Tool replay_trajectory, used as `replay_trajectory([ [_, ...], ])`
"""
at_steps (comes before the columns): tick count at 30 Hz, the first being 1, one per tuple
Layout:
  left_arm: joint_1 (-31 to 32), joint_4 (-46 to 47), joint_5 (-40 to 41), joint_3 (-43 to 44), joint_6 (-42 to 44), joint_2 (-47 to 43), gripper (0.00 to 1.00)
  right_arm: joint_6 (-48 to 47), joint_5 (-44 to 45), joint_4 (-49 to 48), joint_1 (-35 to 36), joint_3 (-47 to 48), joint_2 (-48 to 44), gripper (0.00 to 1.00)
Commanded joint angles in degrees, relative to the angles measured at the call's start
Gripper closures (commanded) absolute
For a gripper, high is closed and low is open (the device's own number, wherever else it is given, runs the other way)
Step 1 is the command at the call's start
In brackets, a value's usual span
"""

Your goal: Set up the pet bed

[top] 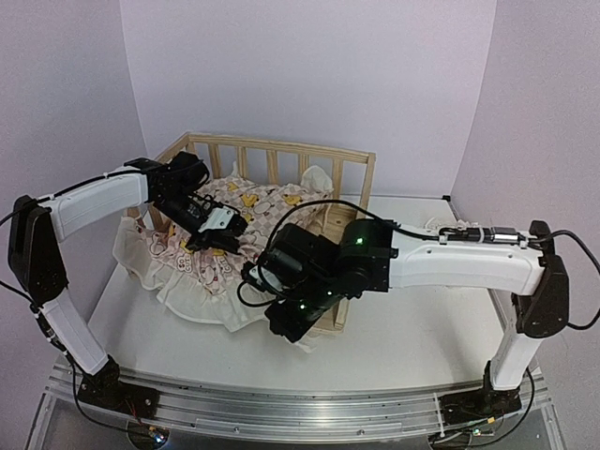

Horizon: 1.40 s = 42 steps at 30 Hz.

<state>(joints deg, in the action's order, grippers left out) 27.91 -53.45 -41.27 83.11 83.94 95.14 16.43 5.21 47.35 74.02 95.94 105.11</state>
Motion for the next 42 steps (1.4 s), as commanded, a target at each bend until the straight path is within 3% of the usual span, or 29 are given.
replay_trajectory([
  [1,1.4,0.5,-1.5,-0.1,0.8,0.7,1.0,3.0,-9.5,0.3,1.5,0.2,5.0,0.8],
  [4,1.6,0.1,-1.0,-0.8,2.5,0.6,1.0,3.8,-8.4,0.0,1.7,-1.6,5.2,0.65],
  [6,1.7,-0.3,-0.4,-1.6,4.3,0.3,1.0,4.3,-5.7,-0.5,1.7,-3.9,3.5,0.62],
  [11,1.9,0.0,0.0,-2.5,5.4,-0.2,1.0,5.5,5.0,-5.3,1.6,-8.3,-1.7,0.69],
  [15,1.9,0.8,0.3,-2.5,5.0,-0.1,1.0,6.8,8.2,-15.4,1.3,-14.7,-4.2,0.73],
  [19,1.9,1.3,0.4,-2.3,5.0,-0.2,1.0,9.3,8.9,-24.6,1.8,-24.4,-5.6,0.73],
  [22,1.9,1.5,0.4,-2.3,5.0,-0.2,1.0,8.9,11.3,-36.8,3.8,-34.3,-7.9,0.71],
  [24,1.9,1.5,0.4,-2.3,5.0,-0.2,1.0,8.6,13.8,-41.8,4.7,-38.4,-7.5,0.66],
  [27,1.9,1.3,0.4,-2.3,4.9,-0.2,1.0,9.1,18.3,-42.2,5.2,-38.0,-4.6,0.57],
  [32,1.9,1.4,0.4,-2.5,4.9,-0.5,1.0,7.1,21.0,-43.2,5.5,-35.2,-0.1,0.49],
  [42,1.9,1.6,-0.2,-2.3,4.6,-0.5,1.0,7.1,24.3,-41.4,5.5,-32.6,8.7,0.52],
])
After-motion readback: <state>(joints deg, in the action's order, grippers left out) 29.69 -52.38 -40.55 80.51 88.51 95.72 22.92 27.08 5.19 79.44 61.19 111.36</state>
